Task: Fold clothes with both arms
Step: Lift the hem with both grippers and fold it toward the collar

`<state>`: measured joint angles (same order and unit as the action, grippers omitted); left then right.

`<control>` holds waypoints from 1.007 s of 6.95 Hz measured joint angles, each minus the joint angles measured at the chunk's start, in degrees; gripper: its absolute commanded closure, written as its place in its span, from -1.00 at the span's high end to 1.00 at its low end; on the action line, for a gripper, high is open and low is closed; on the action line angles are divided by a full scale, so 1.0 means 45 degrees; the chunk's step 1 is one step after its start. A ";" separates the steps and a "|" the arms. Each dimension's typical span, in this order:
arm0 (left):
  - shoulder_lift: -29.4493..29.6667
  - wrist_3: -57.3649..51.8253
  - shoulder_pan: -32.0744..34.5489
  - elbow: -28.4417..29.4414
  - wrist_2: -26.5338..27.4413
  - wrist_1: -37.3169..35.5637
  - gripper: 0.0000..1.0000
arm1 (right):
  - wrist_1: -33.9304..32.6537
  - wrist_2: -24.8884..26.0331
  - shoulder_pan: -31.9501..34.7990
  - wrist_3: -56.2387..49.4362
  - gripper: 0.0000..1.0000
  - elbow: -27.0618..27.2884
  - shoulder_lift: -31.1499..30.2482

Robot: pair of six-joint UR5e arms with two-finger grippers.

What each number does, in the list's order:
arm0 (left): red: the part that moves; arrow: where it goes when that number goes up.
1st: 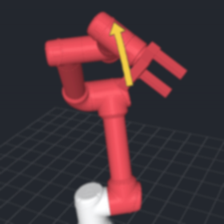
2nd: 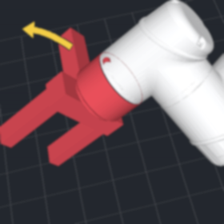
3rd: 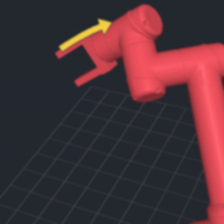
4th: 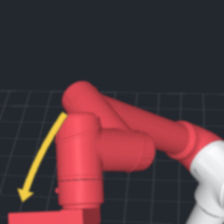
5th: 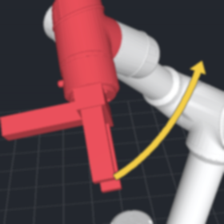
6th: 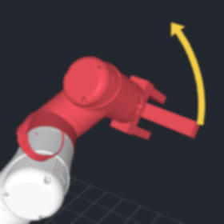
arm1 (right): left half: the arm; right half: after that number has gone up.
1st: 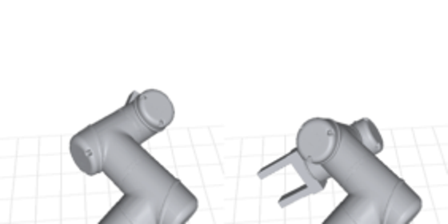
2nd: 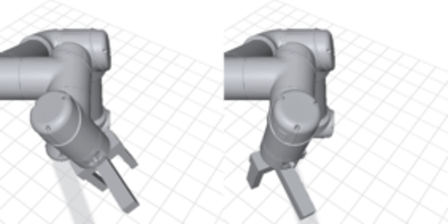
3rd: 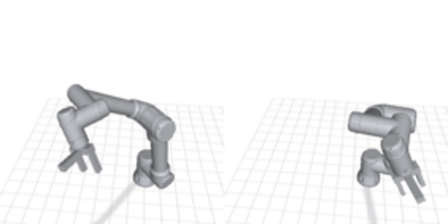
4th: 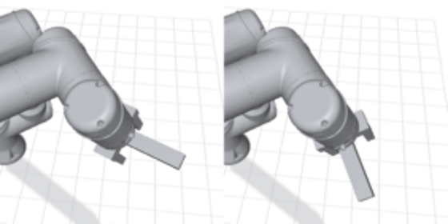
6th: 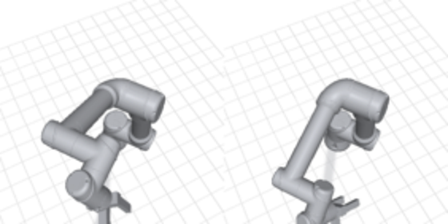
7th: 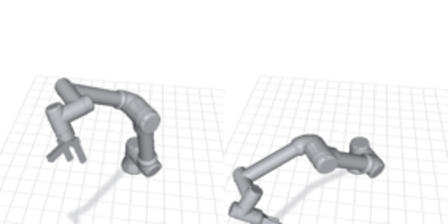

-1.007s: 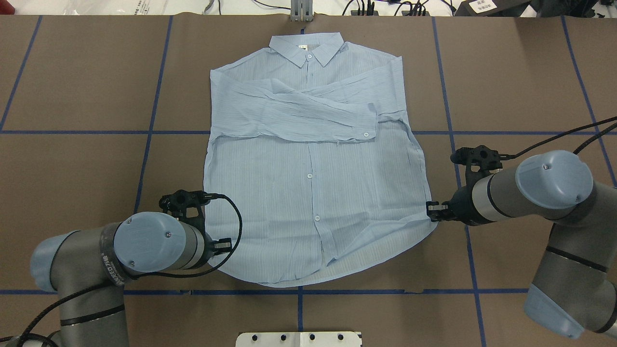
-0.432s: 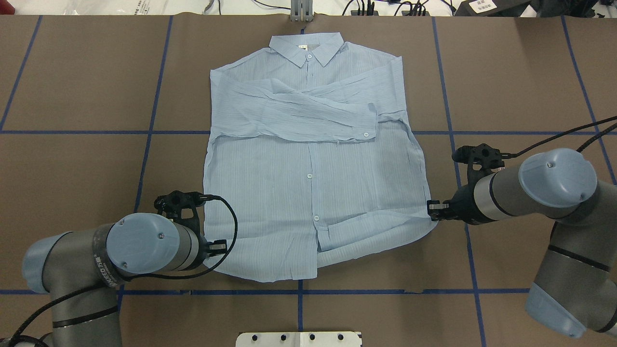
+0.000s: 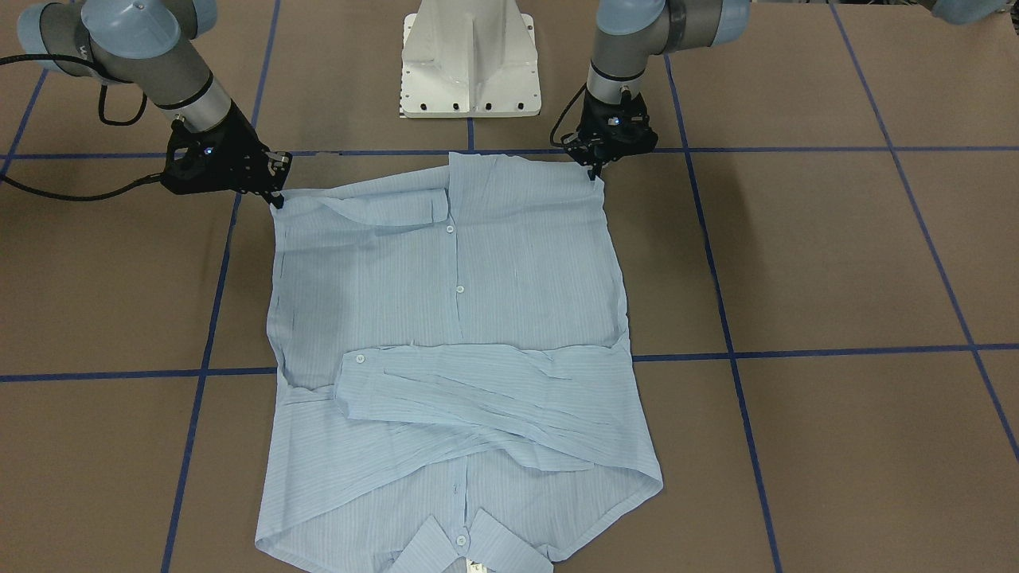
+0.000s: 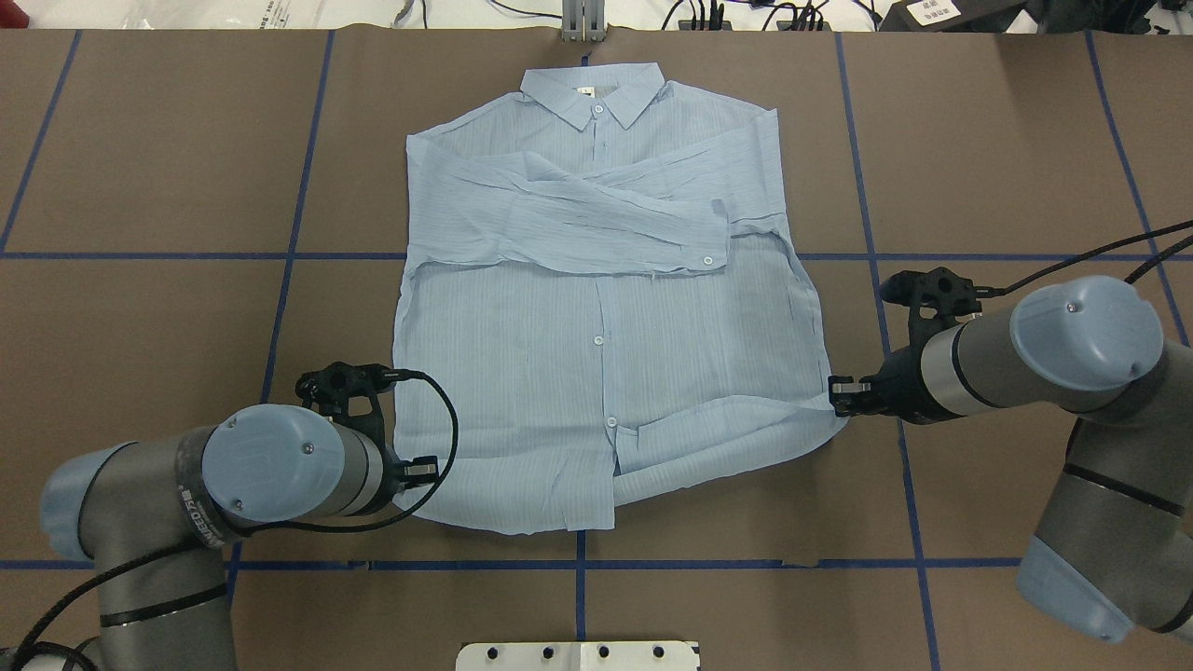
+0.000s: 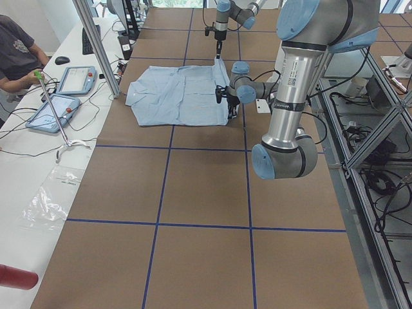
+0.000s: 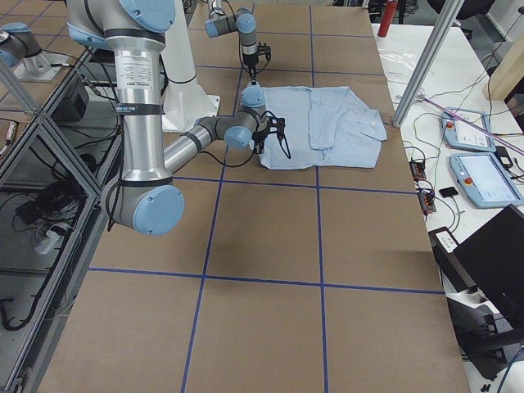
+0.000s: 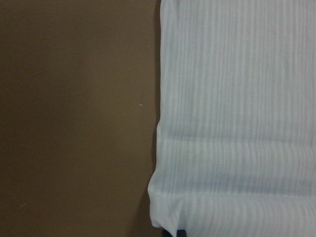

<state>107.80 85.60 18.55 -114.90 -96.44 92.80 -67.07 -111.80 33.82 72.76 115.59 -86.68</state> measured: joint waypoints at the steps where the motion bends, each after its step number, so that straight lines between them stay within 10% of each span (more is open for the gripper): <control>1: 0.0120 -0.0043 0.0478 -0.0058 -0.0044 0.0019 -1.00 | -0.0014 -0.0215 0.0421 -0.0009 -1.00 -0.0026 0.0242; 7: 0.2108 -0.2866 0.4985 0.1811 -0.1451 0.1057 -1.00 | -0.0111 -0.1536 0.3422 -0.0110 -1.00 -0.3409 0.4130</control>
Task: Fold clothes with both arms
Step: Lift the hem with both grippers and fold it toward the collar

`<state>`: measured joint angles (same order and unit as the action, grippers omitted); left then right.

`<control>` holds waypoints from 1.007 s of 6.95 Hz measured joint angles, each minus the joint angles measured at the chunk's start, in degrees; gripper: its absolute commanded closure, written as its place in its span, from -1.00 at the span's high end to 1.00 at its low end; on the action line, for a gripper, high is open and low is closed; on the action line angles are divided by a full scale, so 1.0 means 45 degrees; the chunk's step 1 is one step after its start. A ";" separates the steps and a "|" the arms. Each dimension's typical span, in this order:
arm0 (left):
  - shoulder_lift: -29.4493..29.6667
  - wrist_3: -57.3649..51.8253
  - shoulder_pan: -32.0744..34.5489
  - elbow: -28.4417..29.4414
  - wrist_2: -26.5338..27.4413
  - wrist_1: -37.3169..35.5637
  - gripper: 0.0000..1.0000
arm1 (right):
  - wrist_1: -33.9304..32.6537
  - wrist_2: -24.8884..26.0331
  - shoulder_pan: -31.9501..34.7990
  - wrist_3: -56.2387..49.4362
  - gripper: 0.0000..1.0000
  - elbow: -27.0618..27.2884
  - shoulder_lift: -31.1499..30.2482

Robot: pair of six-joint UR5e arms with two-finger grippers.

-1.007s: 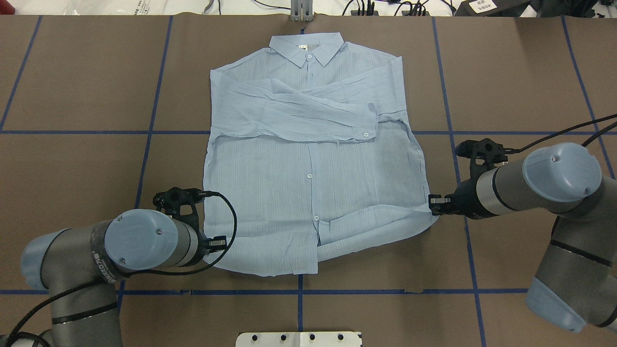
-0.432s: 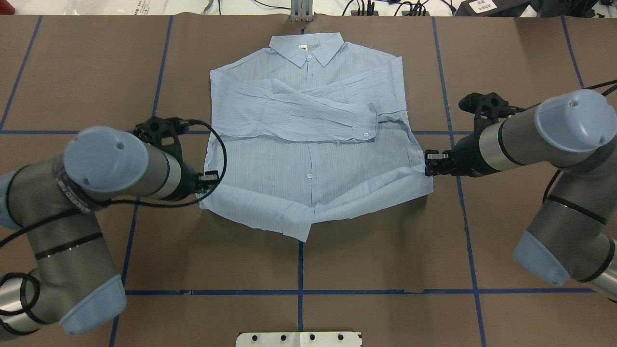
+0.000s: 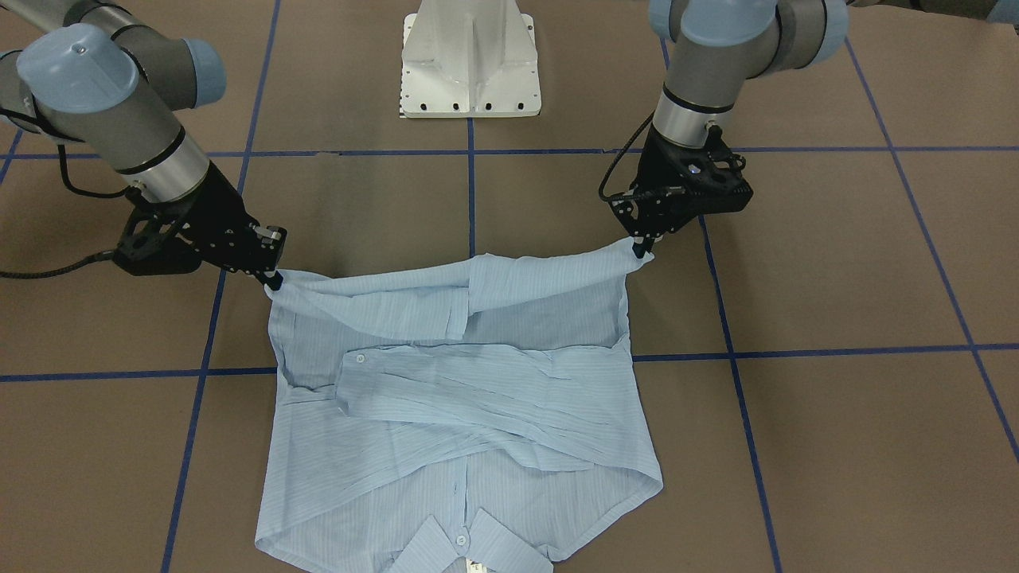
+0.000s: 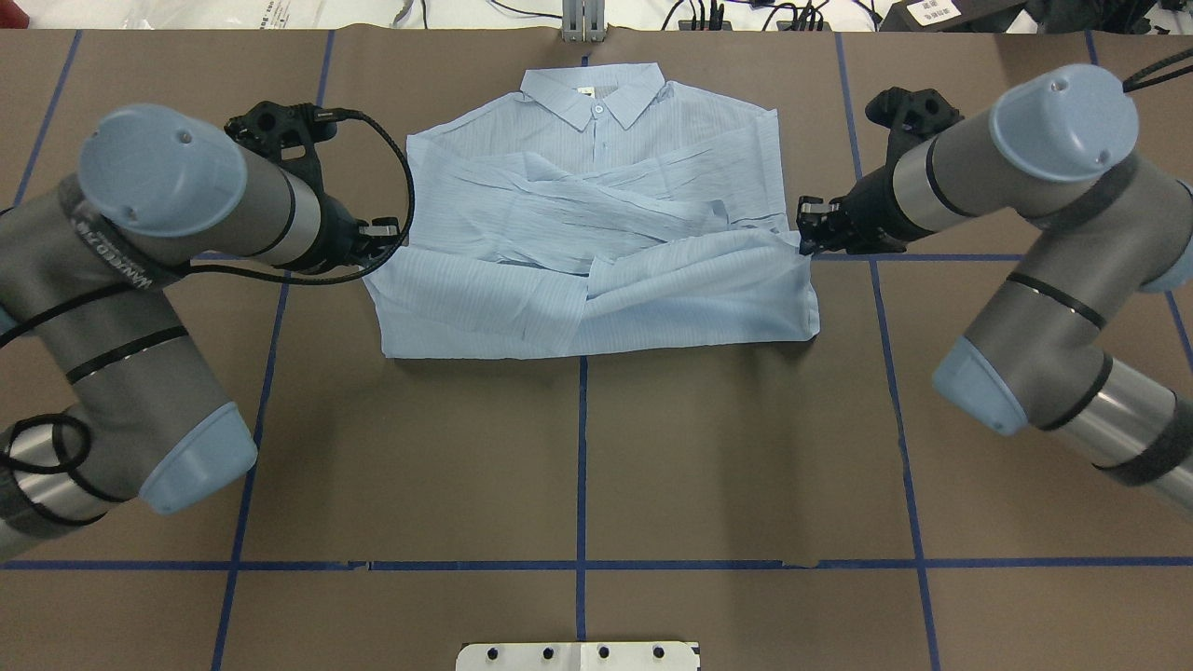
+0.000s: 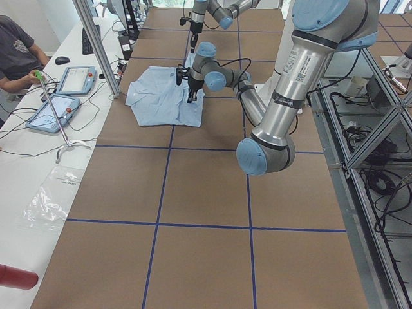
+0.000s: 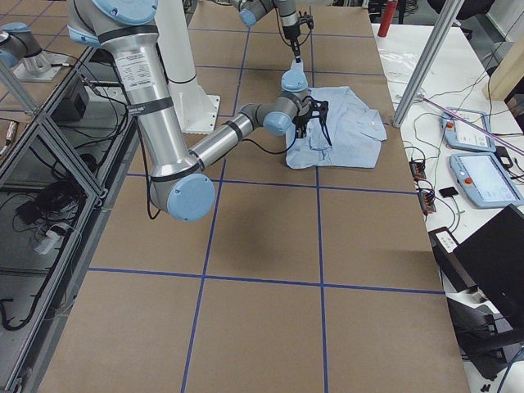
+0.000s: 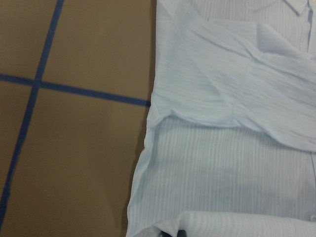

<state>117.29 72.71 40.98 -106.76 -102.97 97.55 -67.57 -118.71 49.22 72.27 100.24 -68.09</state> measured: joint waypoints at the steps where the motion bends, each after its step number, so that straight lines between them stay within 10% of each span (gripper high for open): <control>1: 0.0465 -0.0088 0.0271 0.1254 -0.0006 0.0829 -1.00 | 0.0019 -0.0318 0.0621 -0.0131 -1.00 -0.1110 0.0823; 7: 0.2778 -0.0898 0.1525 0.6241 -0.0009 0.3742 -1.00 | 0.0149 -0.0553 0.1624 -0.0501 -1.00 -0.6306 0.4722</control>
